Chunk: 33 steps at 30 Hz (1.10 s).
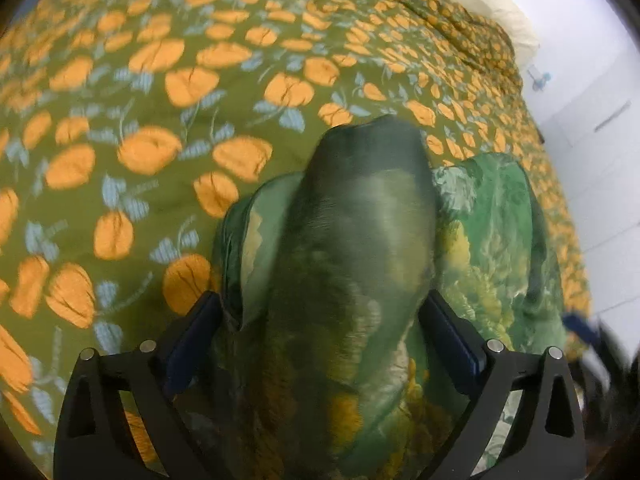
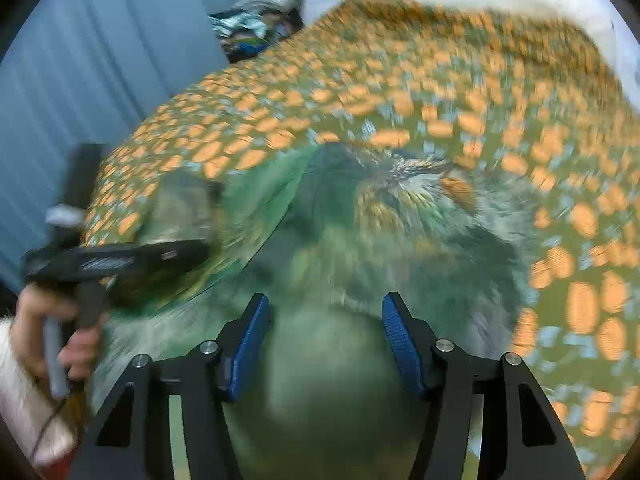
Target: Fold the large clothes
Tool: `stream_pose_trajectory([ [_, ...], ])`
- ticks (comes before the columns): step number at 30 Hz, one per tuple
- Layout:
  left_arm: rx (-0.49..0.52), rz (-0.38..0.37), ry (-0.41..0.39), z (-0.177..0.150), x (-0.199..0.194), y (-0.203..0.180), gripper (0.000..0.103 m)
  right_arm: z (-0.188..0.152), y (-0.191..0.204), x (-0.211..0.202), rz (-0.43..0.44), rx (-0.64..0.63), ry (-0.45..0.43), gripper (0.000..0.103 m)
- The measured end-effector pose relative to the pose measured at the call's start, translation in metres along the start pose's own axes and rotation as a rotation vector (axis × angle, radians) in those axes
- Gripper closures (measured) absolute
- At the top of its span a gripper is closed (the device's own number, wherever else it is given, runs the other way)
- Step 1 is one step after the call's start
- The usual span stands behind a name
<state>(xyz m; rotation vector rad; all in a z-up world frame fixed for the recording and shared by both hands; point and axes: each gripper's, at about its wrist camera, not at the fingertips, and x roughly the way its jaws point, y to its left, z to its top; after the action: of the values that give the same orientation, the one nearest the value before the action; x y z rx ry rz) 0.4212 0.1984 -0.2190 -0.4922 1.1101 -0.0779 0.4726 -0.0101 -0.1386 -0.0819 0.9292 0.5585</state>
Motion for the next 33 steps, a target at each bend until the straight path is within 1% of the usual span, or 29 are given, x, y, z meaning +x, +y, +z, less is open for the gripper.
stream_pose_trajectory([
  [2,-0.013,-0.019,0.006,0.0,0.004,0.002,0.003,-0.025,0.015,-0.031,0.003,-0.026,-0.014,0.044],
  [4,-0.003,-0.009,0.004,0.001,0.004,0.0,0.003,-0.059,0.032,-0.052,-0.015,-0.066,-0.016,0.044],
  [5,0.008,-0.001,0.003,0.001,0.005,-0.002,0.002,-0.079,0.038,-0.055,-0.038,-0.073,-0.006,0.044],
  [6,0.017,0.004,0.003,0.0,0.006,-0.004,0.002,-0.09,0.04,-0.052,-0.056,-0.077,0.01,0.044],
  [7,0.029,0.009,0.005,-0.001,0.007,-0.007,0.0,-0.11,0.04,-0.043,-0.089,-0.069,0.036,0.044],
  [9,0.046,0.032,-0.002,-0.002,0.008,-0.012,0.0,-0.123,0.033,-0.028,-0.114,-0.033,0.063,0.042],
  [12,0.045,0.054,-0.02,-0.003,0.0,-0.016,0.0,-0.123,0.03,-0.02,-0.138,-0.005,0.056,0.037],
  [14,0.041,0.046,-0.05,-0.003,-0.017,-0.019,0.001,-0.118,0.032,-0.033,-0.138,0.011,0.058,0.037],
  [16,0.04,0.011,-0.099,-0.008,-0.049,-0.024,0.002,-0.116,0.03,-0.054,-0.127,0.023,0.047,0.036],
  [18,0.049,-0.002,-0.141,-0.016,-0.077,-0.027,0.002,-0.118,0.023,-0.088,-0.136,0.049,0.025,0.034],
  [19,0.059,-0.005,-0.166,-0.021,-0.093,-0.03,0.002,-0.116,0.021,-0.1,-0.148,0.056,0.004,0.03],
  [21,0.091,0.002,-0.208,-0.035,-0.125,-0.036,0.002,-0.119,0.017,-0.137,-0.175,0.07,-0.056,0.022],
  [22,0.11,0.017,-0.228,-0.042,-0.14,-0.04,0.002,-0.12,0.014,-0.161,-0.201,0.078,-0.096,0.019],
  [23,0.134,0.043,-0.252,-0.05,-0.156,-0.045,0.002,-0.12,0.012,-0.183,-0.232,0.083,-0.131,0.018],
  [24,0.154,0.065,-0.271,-0.057,-0.168,-0.05,0.002,-0.12,0.011,-0.199,-0.261,0.083,-0.156,0.016],
  [25,0.181,0.098,-0.299,-0.068,-0.184,-0.056,0.001,-0.121,0.009,-0.216,-0.302,0.082,-0.183,0.012],
  [27,0.224,0.139,-0.336,-0.081,-0.2,-0.067,0.001,-0.123,0.005,-0.252,-0.391,0.088,-0.225,0.007],
  [29,0.284,0.182,-0.368,-0.099,-0.214,-0.08,0.001,-0.125,0.003,-0.272,-0.451,0.092,-0.234,0.005],
  [30,0.309,0.207,-0.381,-0.107,-0.218,-0.087,0.001,-0.125,0.002,-0.28,-0.488,0.093,-0.224,0.004],
  [33,0.353,0.277,-0.395,-0.135,-0.218,-0.104,0.001,-0.131,-0.001,-0.294,-0.571,0.103,-0.215,0.004],
])
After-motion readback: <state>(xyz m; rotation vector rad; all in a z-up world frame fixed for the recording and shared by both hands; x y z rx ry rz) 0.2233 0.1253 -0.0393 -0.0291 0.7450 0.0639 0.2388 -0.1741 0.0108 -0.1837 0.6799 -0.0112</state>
